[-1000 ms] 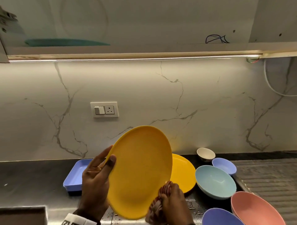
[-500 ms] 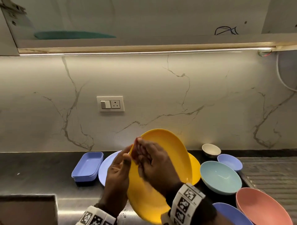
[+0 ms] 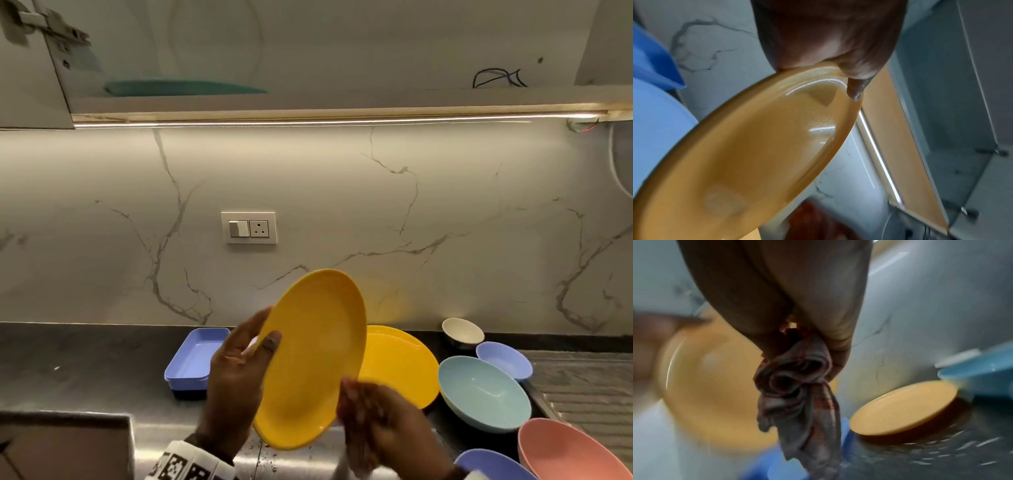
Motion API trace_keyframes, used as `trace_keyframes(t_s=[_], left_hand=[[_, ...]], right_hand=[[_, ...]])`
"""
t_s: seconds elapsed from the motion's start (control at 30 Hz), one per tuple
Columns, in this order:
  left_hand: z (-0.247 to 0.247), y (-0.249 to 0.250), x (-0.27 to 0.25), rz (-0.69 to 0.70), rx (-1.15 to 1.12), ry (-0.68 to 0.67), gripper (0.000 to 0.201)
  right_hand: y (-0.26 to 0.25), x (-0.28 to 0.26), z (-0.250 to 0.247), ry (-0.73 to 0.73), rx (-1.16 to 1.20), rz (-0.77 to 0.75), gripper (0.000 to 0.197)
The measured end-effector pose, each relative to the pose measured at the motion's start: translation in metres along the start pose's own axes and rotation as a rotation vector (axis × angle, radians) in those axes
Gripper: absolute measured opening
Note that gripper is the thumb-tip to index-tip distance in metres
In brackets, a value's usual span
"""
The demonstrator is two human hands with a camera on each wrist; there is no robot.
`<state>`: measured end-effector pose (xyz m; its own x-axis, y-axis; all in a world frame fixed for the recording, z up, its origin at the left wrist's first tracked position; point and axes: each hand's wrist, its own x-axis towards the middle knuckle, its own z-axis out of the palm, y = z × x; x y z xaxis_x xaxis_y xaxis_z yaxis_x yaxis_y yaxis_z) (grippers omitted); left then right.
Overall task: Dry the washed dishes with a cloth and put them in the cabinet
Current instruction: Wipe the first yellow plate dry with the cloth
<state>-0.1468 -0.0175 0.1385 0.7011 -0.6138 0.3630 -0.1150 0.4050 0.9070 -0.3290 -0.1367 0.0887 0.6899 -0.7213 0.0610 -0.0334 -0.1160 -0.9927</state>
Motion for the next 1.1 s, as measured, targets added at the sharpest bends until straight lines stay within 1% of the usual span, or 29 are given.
trace_keyframes(t_s=[0.03,0.07,0.1,0.13,0.17,0.2,0.27,0.3,0.33,0.37,0.4,0.47,0.5,0.53,0.57,0.6,0.67,0.7,0.73,0.77,0.83,0.9,0.93,1.0,1.03,1.1], left_hand=[[0.005,-0.001,-0.004,0.046,0.100,-0.023,0.027],[0.010,-0.006,-0.007,0.107,0.206,-0.062,0.028],[0.016,-0.012,-0.012,0.188,0.318,-0.116,0.033],[0.020,-0.019,-0.017,0.288,0.419,-0.192,0.040],[0.023,-0.025,-0.023,0.373,0.496,-0.269,0.046],[0.025,-0.032,-0.028,0.414,0.533,-0.341,0.053],[0.019,-0.043,-0.037,0.413,0.527,-0.467,0.058],[0.015,-0.047,-0.038,0.388,0.506,-0.516,0.056],[0.009,-0.048,-0.039,0.317,0.485,-0.546,0.055],[0.003,-0.049,-0.038,0.211,0.457,-0.534,0.059],[-0.003,-0.050,-0.034,0.091,0.437,-0.467,0.067],[-0.016,-0.049,-0.020,-0.130,0.448,-0.274,0.095],[-0.022,-0.049,-0.013,-0.251,0.431,-0.216,0.109],[-0.026,-0.048,-0.007,-0.374,0.374,-0.186,0.122],[-0.030,-0.047,-0.003,-0.470,0.298,-0.174,0.129],[-0.032,-0.043,0.000,-0.528,0.237,-0.164,0.126],[-0.034,-0.039,0.003,-0.565,0.180,-0.124,0.105],[-0.037,-0.040,0.004,-0.564,0.165,-0.100,0.097],[-0.040,-0.044,0.006,-0.568,0.162,-0.088,0.095],[-0.041,-0.044,0.007,-0.570,0.164,-0.105,0.099],[-0.041,-0.039,0.008,-0.550,0.177,-0.167,0.113],[-0.041,-0.035,0.010,-0.487,0.161,-0.199,0.114],[-0.041,-0.033,0.011,-0.454,0.142,-0.214,0.113],[-0.038,-0.029,0.010,-0.417,0.060,-0.235,0.113],[-0.035,-0.027,0.008,-0.404,-0.001,-0.236,0.113],[-0.027,-0.021,0.004,-0.390,-0.072,-0.248,0.114]], right_hand=[[-0.008,0.010,-0.004,0.077,0.094,-0.058,0.027],[-0.021,0.013,-0.007,0.120,0.176,-0.116,0.030],[-0.030,0.021,-0.010,0.149,0.300,-0.130,0.031],[-0.042,0.021,-0.011,0.126,0.430,-0.141,0.036],[-0.050,0.027,-0.009,0.147,0.529,-0.133,0.044],[-0.054,0.025,-0.008,0.163,0.598,-0.113,0.049],[-0.054,0.018,-0.007,0.172,0.655,-0.064,0.060],[-0.050,0.013,-0.009,0.161,0.648,-0.028,0.063],[-0.047,0.008,-0.012,0.143,0.651,-0.021,0.061],[-0.046,0.002,-0.016,0.125,0.655,-0.010,0.055],[-0.045,-0.002,-0.022,0.079,0.662,-0.012,0.050],[-0.049,-0.009,-0.031,0.004,0.684,-0.004,0.047],[-0.050,-0.012,-0.035,-0.019,0.693,0.007,0.049],[-0.047,-0.013,-0.042,-0.029,0.708,0.008,0.054],[-0.046,-0.014,-0.047,-0.028,0.696,0.018,0.060],[-0.042,-0.013,-0.054,-0.031,0.686,0.018,0.069],[-0.036,-0.011,-0.066,-0.018,0.666,0.017,0.096],[-0.035,-0.011,-0.070,0.006,0.669,0.013,0.104],[-0.032,-0.010,-0.074,0.022,0.664,0.009,0.108],[-0.032,-0.009,-0.077,0.035,0.655,0.015,0.108],[-0.034,-0.009,-0.082,0.067,0.643,0.008,0.095],[-0.035,-0.007,-0.085,0.126,0.566,-0.018,0.084],[-0.033,-0.005,-0.086,0.170,0.494,-0.045,0.075],[-0.028,0.000,-0.087,0.287,0.328,-0.104,0.047],[-0.025,0.003,-0.087,0.374,0.234,-0.139,0.040],[-0.025,0.009,-0.091,0.539,0.170,-0.211,0.035]])
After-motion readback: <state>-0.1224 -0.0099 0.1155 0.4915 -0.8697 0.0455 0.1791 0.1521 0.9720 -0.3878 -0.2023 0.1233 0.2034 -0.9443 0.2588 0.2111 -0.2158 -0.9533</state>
